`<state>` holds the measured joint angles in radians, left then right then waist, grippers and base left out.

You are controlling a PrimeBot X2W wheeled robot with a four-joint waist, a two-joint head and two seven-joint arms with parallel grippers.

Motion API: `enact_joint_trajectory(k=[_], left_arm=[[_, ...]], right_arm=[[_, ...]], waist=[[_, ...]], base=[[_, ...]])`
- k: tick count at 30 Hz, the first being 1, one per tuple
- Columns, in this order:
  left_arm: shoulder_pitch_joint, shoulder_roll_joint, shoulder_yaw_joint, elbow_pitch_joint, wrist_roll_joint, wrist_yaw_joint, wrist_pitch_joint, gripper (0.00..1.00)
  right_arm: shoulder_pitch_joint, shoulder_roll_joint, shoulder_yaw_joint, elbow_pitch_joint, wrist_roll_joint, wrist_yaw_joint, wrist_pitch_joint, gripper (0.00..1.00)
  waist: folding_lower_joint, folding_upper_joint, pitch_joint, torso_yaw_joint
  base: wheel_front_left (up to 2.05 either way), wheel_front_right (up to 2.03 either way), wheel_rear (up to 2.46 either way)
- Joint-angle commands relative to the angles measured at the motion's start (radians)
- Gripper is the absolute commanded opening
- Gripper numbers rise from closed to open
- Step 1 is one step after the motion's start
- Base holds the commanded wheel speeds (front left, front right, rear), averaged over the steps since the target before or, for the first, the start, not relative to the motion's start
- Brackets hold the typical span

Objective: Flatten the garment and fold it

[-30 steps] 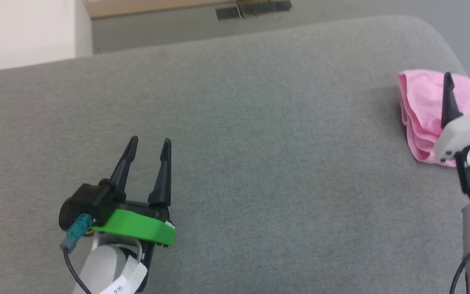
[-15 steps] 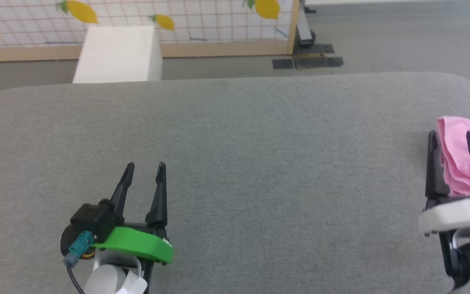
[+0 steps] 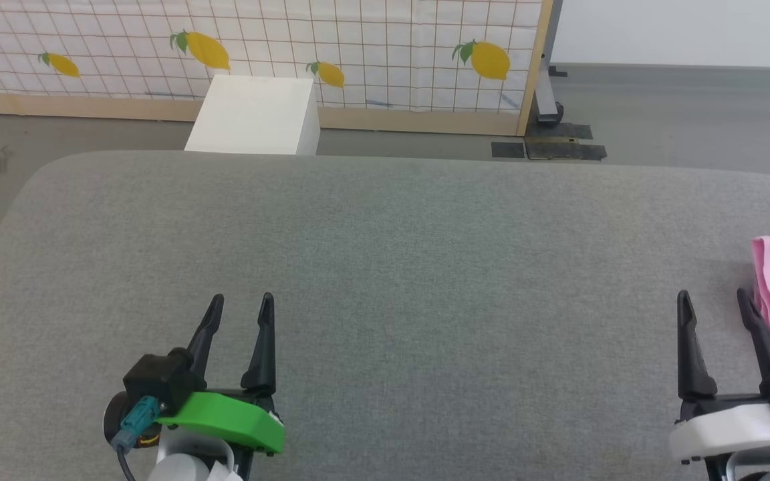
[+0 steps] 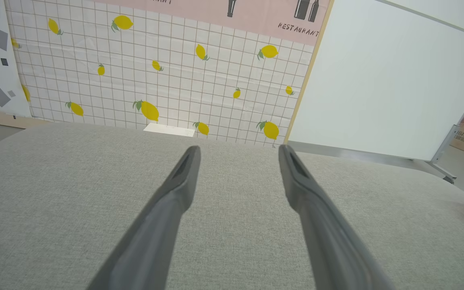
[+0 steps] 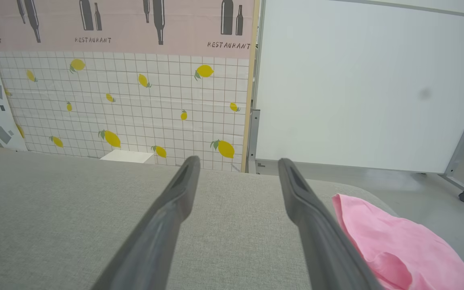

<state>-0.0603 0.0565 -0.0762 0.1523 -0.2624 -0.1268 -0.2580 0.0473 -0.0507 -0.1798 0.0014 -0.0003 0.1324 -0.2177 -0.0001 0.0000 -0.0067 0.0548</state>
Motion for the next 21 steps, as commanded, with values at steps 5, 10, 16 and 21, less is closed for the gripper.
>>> enact_joint_trajectory(k=[5,10,16,21], left_arm=[[0.019,-0.006,-0.003,0.003,0.007,-0.002,-0.004,1.0],[0.022,-0.006,-0.015,0.005,-0.004,0.001,-0.004,1.0],[0.014,-0.006,-0.019,0.006,-0.012,0.007,-0.004,1.0],[0.009,-0.006,-0.019,0.006,-0.017,0.01,-0.004,1.0]], right_arm=[[0.032,0.0,0.012,0.0,0.027,-0.002,-0.015,1.0],[0.037,0.0,0.017,0.009,0.037,-0.002,-0.019,1.0],[0.035,0.0,0.024,0.009,0.044,-0.002,-0.021,1.0],[0.029,0.0,0.029,0.011,0.049,-0.002,-0.023,1.0]], waist=[[0.0001,0.0,-0.006,0.008],[0.0001,0.0,0.002,0.01],[0.0001,0.0,0.013,0.012],[0.0001,0.0,0.017,0.012]], base=[[0.0,0.0,0.0],[0.0,0.0,0.0],[0.0,0.0,0.0],[0.0,0.0,0.0]])
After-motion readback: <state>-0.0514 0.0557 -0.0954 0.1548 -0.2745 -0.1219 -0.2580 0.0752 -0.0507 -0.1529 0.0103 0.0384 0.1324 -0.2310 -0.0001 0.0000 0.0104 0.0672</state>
